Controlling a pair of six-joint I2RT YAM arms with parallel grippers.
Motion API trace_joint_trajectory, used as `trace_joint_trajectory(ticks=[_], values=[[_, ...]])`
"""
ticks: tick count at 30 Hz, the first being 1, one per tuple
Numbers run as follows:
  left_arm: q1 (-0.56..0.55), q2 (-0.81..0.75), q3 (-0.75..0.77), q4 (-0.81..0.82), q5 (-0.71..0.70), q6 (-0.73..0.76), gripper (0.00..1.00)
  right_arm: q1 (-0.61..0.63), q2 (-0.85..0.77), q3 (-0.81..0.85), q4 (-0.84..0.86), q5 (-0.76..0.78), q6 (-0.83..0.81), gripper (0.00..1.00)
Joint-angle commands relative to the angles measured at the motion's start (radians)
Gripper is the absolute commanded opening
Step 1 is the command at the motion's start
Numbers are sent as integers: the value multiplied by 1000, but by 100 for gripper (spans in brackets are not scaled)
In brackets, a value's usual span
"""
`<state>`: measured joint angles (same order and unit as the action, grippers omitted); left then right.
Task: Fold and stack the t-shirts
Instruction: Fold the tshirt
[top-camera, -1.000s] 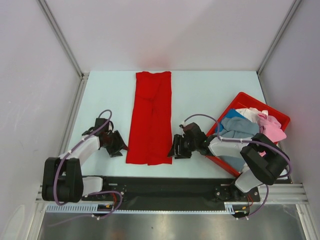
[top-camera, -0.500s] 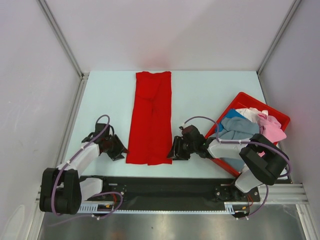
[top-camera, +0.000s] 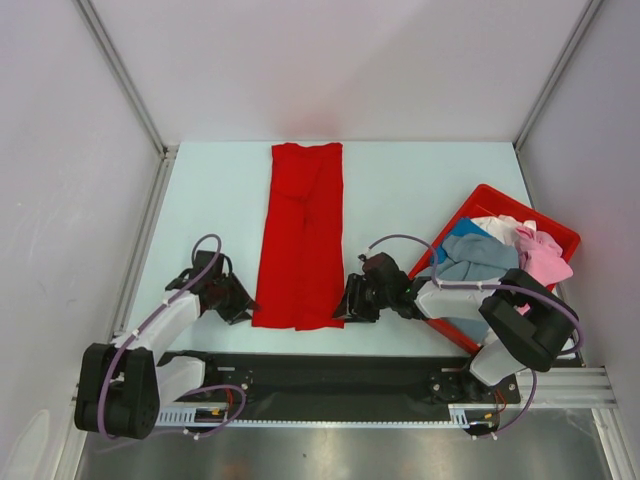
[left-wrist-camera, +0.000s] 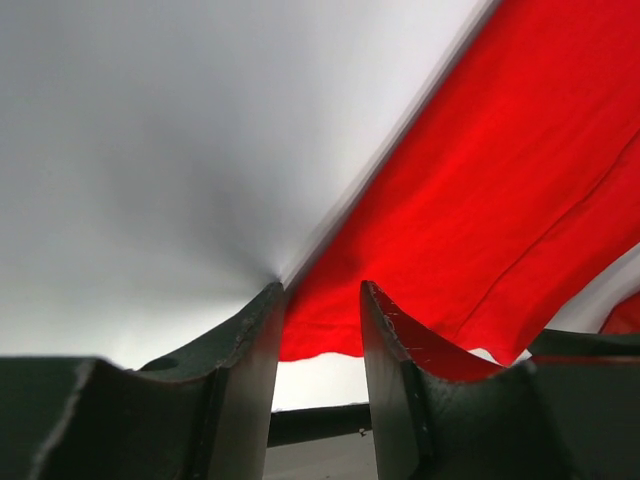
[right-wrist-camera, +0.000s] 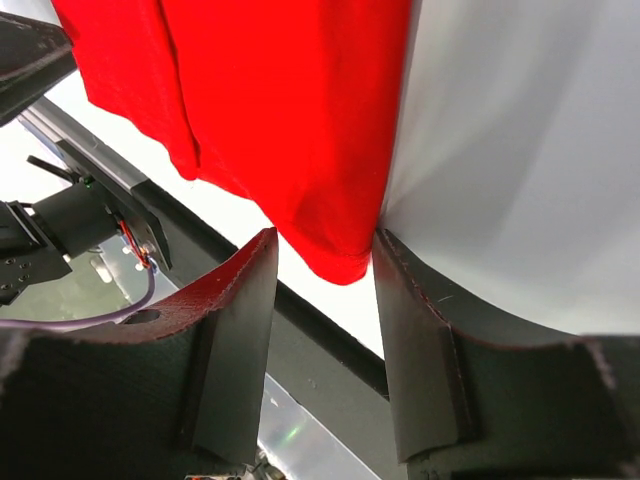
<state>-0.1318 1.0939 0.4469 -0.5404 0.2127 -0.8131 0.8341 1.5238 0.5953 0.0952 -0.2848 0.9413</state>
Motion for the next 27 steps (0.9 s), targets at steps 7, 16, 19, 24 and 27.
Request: trace_joint_trajectory(ticks=[7,16,19,24,27], values=[[-14,3,-48,-4,-30,-24,10,-9,12,-29,17,48,-10,37],[-14,-90,-4,-12,-4,-1,0,-15,-29,1,21,27,-127,0],[-14,-129,62,-15,5,9,0,-36,-66,26,26,24,-166,0],[-14,-33,199,-15,11,52,0,-121,-57,127,-15,-34,-214,0],[-14,59,295,13,7,74,0,-182,11,228,-41,-76,-249,0]])
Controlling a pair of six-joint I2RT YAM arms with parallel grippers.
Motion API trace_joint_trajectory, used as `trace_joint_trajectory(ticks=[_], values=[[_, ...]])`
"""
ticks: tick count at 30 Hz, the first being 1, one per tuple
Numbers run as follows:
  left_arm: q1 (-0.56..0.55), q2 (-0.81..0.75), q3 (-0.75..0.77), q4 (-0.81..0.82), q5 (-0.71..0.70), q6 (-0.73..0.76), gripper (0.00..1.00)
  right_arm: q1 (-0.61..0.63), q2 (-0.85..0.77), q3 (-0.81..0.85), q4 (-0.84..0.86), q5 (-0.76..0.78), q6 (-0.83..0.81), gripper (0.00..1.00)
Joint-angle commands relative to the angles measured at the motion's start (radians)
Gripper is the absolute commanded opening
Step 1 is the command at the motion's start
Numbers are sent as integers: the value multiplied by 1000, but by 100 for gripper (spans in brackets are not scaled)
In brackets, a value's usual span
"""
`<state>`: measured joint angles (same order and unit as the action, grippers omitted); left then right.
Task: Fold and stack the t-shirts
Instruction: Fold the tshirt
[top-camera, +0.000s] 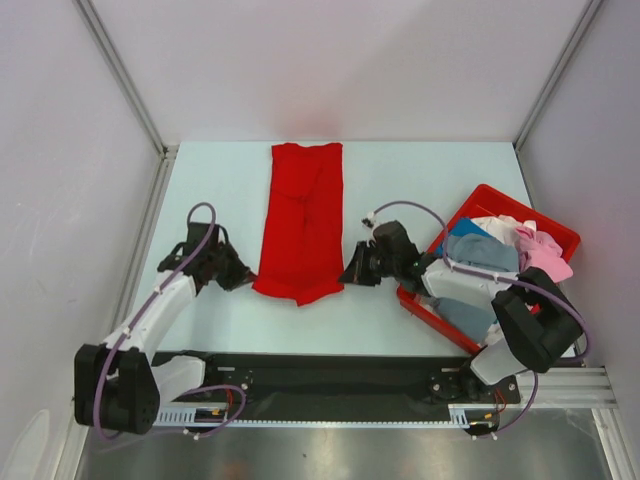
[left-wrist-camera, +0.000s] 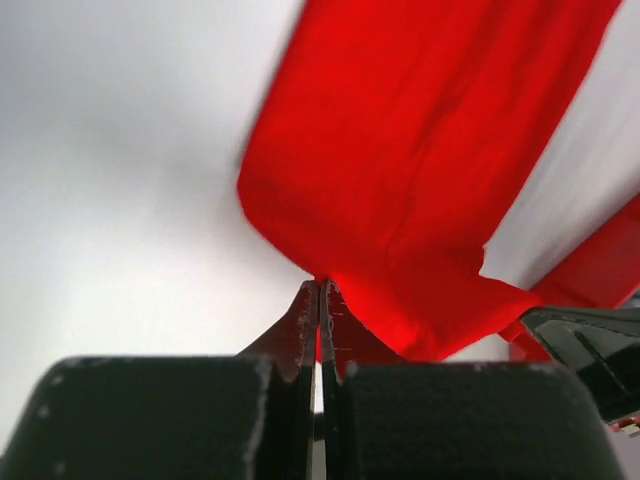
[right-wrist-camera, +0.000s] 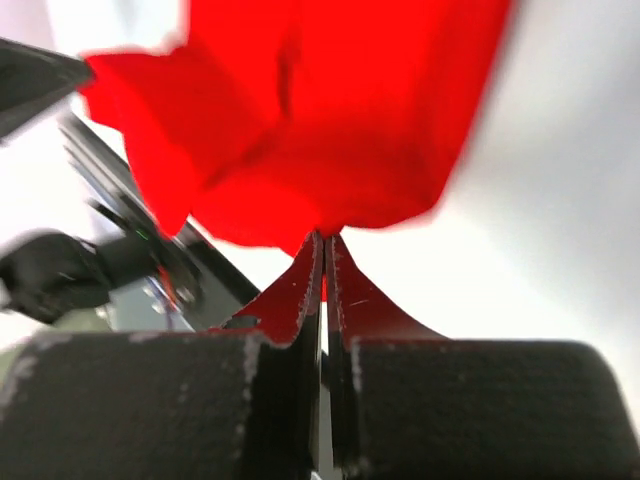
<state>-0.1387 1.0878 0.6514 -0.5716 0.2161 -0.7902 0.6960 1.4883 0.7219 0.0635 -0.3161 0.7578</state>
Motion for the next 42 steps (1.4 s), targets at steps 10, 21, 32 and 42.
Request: trace_joint_trajectory(ticks=[10,21,32,42], values=[[2,495,518,96,12,95,0,-199,396,557,-159,-182,-144,0],[44,817,864,79,80,114,0,-291,673,918,-261,-232,-152,0],[70,960,978,62,101,118,0,-340,811,1076,-243,-281,-100,0],[80,1028,1057,45,100,103,0,-377,857,1103,-202,-328,-57,0]])
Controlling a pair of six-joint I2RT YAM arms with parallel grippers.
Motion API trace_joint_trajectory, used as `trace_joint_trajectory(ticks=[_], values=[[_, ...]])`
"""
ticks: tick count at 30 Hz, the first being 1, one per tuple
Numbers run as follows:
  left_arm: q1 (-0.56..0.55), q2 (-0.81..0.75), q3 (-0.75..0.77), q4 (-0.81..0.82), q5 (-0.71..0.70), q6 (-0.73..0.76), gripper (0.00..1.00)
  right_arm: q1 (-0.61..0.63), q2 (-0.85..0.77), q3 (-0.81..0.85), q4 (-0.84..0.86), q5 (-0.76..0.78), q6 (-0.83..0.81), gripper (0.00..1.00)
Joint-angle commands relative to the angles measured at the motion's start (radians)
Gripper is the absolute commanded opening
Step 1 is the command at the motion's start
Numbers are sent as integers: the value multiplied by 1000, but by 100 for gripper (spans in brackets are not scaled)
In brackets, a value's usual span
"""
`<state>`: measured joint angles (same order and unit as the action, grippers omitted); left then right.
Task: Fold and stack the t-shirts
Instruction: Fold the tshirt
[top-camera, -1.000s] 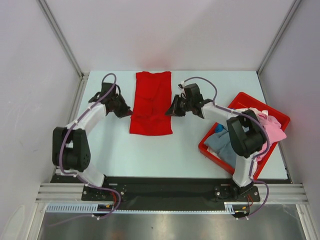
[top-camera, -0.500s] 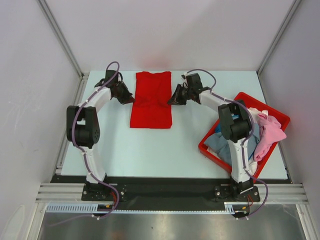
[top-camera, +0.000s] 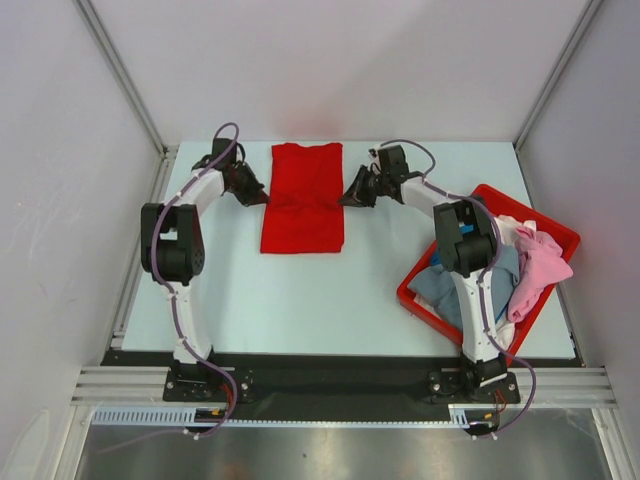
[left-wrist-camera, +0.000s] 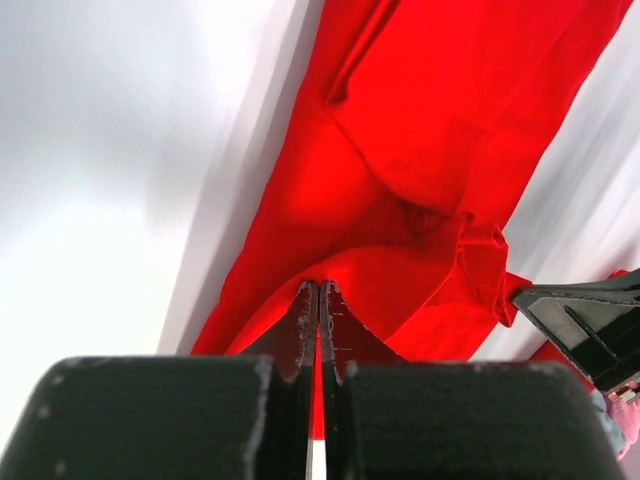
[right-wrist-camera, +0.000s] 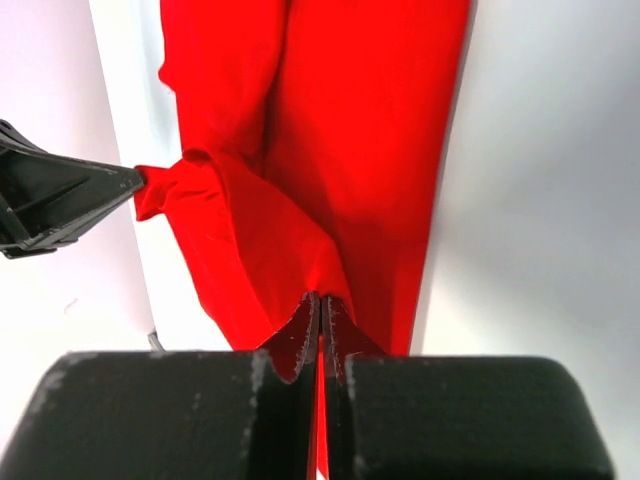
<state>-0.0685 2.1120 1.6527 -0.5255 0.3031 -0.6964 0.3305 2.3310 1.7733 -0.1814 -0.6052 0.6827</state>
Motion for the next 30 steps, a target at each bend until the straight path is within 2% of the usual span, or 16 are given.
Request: trace_joint_trajectory(ticks=[1,3,6,9,11,12,14,15,17,18,20,22,25,26,27,30], values=[[10,3,55,-1,5,5,0,-13,19,54,51,-45,34,1],[10,3,53,16,-5,0,0,-16,40,64,66,-68,47,3],[13,35,91,12,17,-9,7,-19,56,95,68,-71,64,10],[15,75,177,-28,10,26,29,-45,59,113,71,-58,72,19],[18,83,229,-89,-31,84,46,-82,56,126,68,-61,83,28],[21,71,257,-106,-53,118,54,-94,51,135,57,-79,80,37],[25,36,254,-152,-82,147,58,-116,38,184,-71,-64,28,43],[26,10,213,-156,-96,164,58,-117,13,204,-137,-44,-89,45],[22,-102,126,-108,-87,187,58,-102,-31,206,-298,13,-199,47],[22,-150,20,-78,-73,189,57,-94,-51,177,-335,80,-291,47],[12,-263,-98,56,16,187,50,-61,-133,105,-342,145,-321,47],[3,-294,-235,193,176,148,39,-29,-189,-1,-258,144,-286,45],[-40,-273,-317,334,267,117,34,36,-206,-95,-100,136,-179,40],[-59,-236,-327,375,333,101,32,53,-202,-115,-42,110,-143,35],[-66,-212,-335,409,364,84,30,79,-196,-135,18,95,-103,22],[-77,-112,-334,580,460,9,28,108,-128,-161,244,55,23,9]])
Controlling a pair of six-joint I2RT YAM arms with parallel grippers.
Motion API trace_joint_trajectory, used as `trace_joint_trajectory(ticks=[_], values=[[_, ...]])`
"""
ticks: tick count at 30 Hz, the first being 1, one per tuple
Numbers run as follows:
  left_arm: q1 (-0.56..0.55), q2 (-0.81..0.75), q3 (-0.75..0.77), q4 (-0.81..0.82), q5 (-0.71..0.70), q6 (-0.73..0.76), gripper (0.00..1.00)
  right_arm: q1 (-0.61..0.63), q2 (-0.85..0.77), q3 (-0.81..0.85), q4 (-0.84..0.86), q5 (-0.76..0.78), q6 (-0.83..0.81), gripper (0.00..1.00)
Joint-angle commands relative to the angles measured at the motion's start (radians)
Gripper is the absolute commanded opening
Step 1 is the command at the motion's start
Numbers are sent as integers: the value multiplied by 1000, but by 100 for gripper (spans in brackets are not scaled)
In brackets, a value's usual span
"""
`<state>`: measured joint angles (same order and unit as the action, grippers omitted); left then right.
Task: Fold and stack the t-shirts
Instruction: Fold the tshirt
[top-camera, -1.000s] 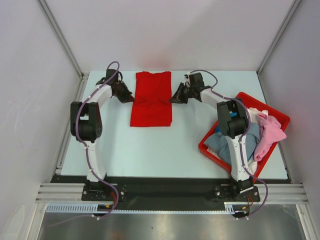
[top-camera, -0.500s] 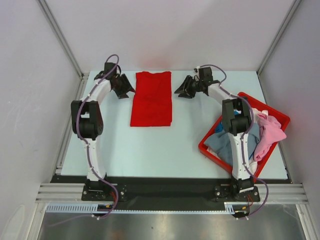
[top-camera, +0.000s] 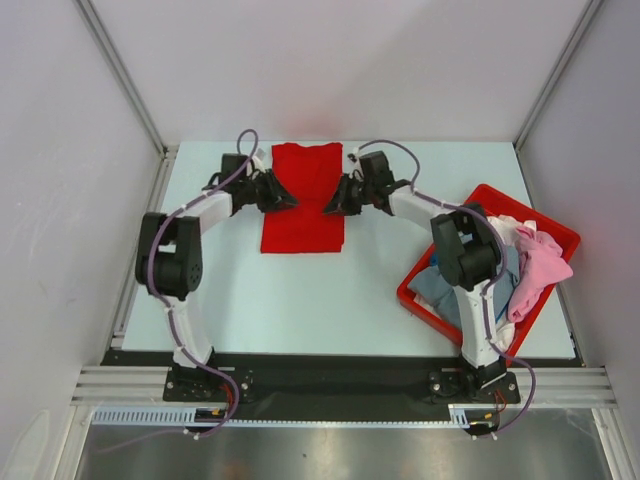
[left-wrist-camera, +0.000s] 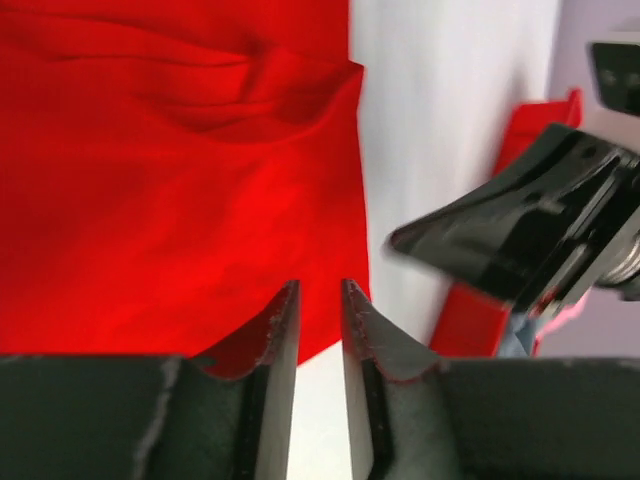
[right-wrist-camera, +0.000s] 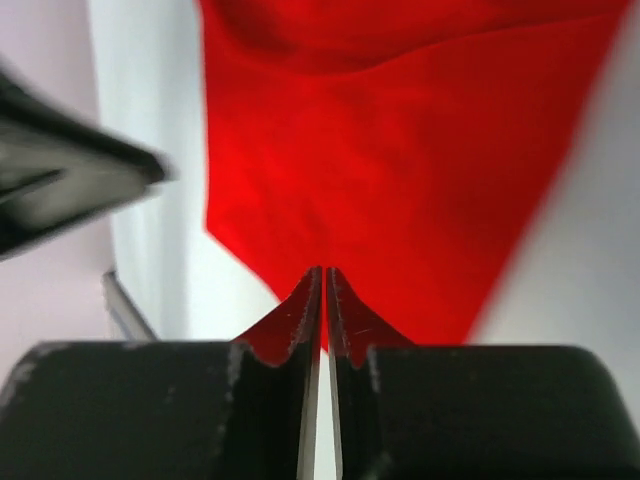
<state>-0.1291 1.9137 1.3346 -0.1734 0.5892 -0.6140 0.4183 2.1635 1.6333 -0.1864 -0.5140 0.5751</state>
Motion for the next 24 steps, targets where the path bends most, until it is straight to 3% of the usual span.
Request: trace_joint_trajectory(ticks=[1,7,14,24], values=[[-17,108,-8,271,190,-90,26,27,64,-15,343,-49,164,8],[-15,246,98,253,207,-55,24,34,232,65,501,-84,292,5],[13,323,144,316,213,-98,23,28,334,167,539,-80,331,5],[49,488,346,284,219,-142,23,-15,423,269,558,-54,433,5]])
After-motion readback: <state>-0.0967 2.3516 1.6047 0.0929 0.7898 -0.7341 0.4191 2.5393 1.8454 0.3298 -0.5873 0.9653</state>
